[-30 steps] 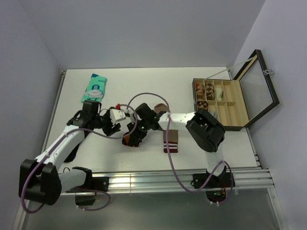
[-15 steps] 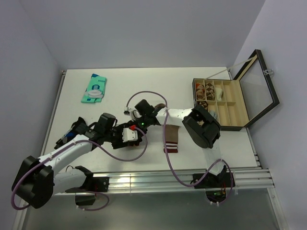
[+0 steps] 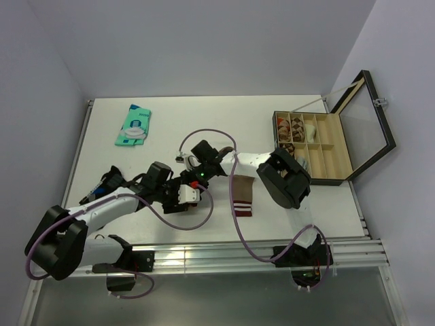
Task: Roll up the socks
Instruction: Roll the sock at the center of the board.
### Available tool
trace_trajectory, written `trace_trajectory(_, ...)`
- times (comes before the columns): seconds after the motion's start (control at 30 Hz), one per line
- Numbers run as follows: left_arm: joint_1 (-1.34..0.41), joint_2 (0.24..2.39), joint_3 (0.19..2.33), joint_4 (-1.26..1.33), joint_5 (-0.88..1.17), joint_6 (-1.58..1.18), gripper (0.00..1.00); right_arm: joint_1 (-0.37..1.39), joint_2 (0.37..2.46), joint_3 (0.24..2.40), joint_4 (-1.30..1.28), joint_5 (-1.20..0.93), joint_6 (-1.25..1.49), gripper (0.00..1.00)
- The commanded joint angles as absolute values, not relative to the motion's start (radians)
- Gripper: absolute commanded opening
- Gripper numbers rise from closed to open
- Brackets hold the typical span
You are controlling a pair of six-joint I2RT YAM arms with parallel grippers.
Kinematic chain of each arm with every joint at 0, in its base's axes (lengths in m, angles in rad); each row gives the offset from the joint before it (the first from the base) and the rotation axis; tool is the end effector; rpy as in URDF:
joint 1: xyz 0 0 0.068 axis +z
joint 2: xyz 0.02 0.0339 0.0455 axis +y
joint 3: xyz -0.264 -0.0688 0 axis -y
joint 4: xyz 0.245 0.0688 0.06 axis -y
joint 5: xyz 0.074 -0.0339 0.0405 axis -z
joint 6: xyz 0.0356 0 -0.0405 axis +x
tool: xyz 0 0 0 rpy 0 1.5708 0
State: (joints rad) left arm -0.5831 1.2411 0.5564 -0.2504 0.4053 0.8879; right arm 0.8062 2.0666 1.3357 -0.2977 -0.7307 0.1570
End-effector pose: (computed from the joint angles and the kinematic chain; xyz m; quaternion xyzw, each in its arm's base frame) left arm 0.1806 -0.1359 0.1689 0.6709 0.6477 -0.1425 0.3316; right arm 0.2736 0.3195 0.1407 -0.3777 0.8224 0.4209 0.0622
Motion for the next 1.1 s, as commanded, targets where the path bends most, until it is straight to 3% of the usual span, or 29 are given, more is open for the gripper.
trace_trajectory(0.0, -0.588, 1.278, 0.558, -0.224, 0.391, 0.914, 0.74, 0.799, 2.146, 1.299, -0.44, -0.604, 0.1, 0.14)
trace_trajectory(0.17, -0.588, 1.333, 0.574, -0.212, 0.38, 0.907, 0.73, 0.793, 2.146, 1.292, -0.436, -0.615, 0.097, 0.17)
trace_trajectory(0.43, -0.589, 1.414, 0.643, -0.262, 0.44, 0.879, 0.56, 0.793, 2.149, 1.264, -0.408, -0.612, 0.112, 0.22)
trace_trajectory(0.6, -0.588, 1.492, 0.692, -0.34, 0.454, 0.89, 0.22, 0.793, 2.126, 1.244, -0.391, -0.581, 0.115, 0.27)
trace_trajectory(0.67, -0.588, 1.514, 0.715, -0.383, 0.462, 0.894, 0.06, 0.793, 2.103, 1.227, -0.358, -0.56, 0.121, 0.38)
trace_trajectory(0.73, -0.586, 1.532, 0.724, -0.405, 0.469, 0.905, 0.0, 0.79, 2.062, 1.194, -0.316, -0.526, 0.127, 0.48)
trace_trajectory(1.07, -0.572, 1.606, 0.787, -0.529, 0.532, 0.953, 0.0, 0.749, 1.862, 0.98, -0.057, -0.439, 0.291, 0.61)
